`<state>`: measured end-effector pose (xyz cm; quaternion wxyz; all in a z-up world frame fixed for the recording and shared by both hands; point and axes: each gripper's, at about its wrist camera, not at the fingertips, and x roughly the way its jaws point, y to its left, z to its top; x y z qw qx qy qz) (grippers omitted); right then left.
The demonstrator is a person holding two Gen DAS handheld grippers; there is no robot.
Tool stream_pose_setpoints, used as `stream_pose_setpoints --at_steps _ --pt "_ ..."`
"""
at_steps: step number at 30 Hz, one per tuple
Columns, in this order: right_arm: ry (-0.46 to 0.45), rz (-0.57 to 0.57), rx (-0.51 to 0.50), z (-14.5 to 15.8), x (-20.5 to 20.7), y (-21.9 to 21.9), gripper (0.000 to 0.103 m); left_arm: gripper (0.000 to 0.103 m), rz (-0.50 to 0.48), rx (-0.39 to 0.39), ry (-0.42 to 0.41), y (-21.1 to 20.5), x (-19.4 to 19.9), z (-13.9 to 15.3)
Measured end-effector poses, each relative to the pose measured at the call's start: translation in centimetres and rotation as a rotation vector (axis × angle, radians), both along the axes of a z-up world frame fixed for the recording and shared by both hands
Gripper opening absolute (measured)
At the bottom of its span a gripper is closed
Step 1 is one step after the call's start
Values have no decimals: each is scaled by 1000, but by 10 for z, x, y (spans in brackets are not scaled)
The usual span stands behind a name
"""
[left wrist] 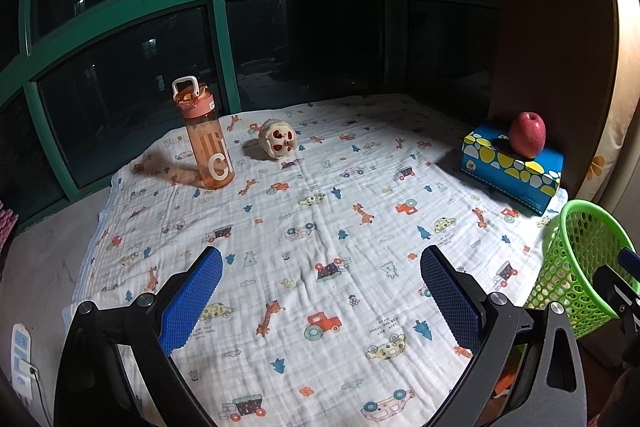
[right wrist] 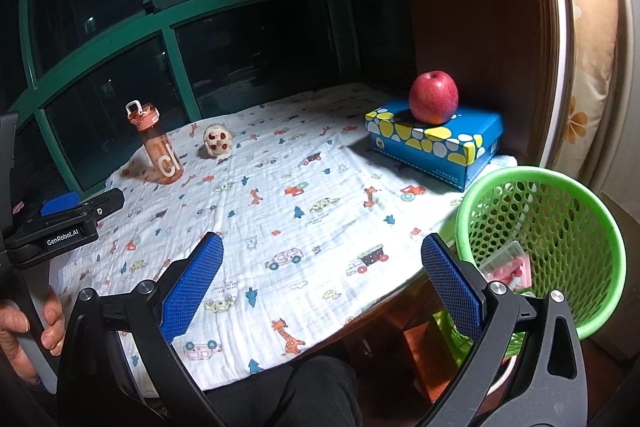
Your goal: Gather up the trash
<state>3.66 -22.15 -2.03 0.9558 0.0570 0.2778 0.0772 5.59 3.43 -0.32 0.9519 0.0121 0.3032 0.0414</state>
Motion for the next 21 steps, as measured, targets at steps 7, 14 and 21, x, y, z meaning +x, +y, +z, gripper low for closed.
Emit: stream_pose_setpoints --at_steps 7,14,21 --pt "3 3 -2 -1 1 1 98 96 5 -3 3 0 0 -1" --pt "5 7 2 -1 1 2 98 96 11 -4 7 0 0 -3" --pt "7 6 5 -3 2 1 98 96 17 -3 8 1 0 -4"
